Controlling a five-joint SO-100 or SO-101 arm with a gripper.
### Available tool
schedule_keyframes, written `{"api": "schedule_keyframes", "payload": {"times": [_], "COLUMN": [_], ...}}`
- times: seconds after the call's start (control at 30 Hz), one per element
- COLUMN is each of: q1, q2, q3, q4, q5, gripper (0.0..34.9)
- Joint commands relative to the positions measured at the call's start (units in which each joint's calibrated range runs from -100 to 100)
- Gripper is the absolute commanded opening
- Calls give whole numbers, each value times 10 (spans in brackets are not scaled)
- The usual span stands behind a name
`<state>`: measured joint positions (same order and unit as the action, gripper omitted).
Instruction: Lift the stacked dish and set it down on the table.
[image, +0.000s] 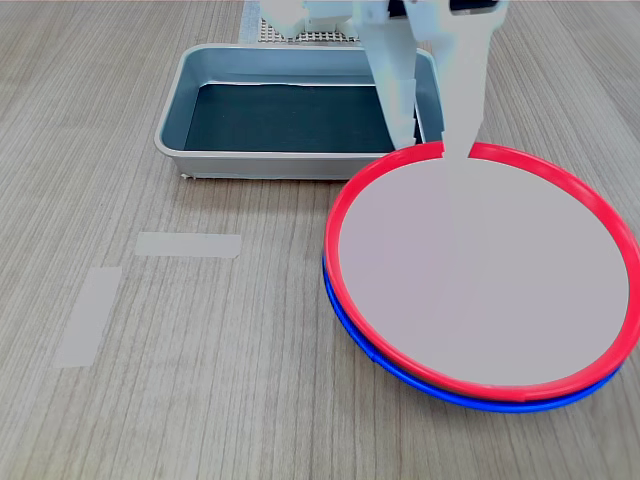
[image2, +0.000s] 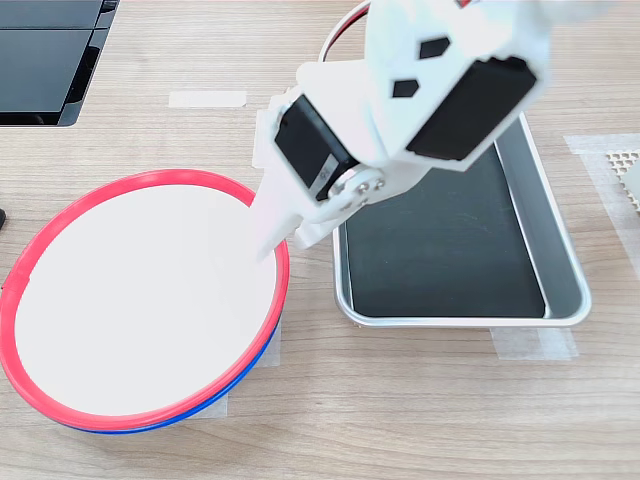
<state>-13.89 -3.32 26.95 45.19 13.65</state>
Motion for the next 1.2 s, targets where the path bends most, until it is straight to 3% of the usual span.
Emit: {"api": "schedule_keyframes", "payload": {"times": [0.0,0.67,0.77,0.83,1.17], "q1": [-1,-6,-6,-5,1], "q2": [13,95,105,104,15], "q3": [-38,-75,-82,-82,-39], "q4": [-17,-81,-83,-84,-88], "q5": [-1,20,22,23,2], "gripper": [145,131,98,4,1]}}
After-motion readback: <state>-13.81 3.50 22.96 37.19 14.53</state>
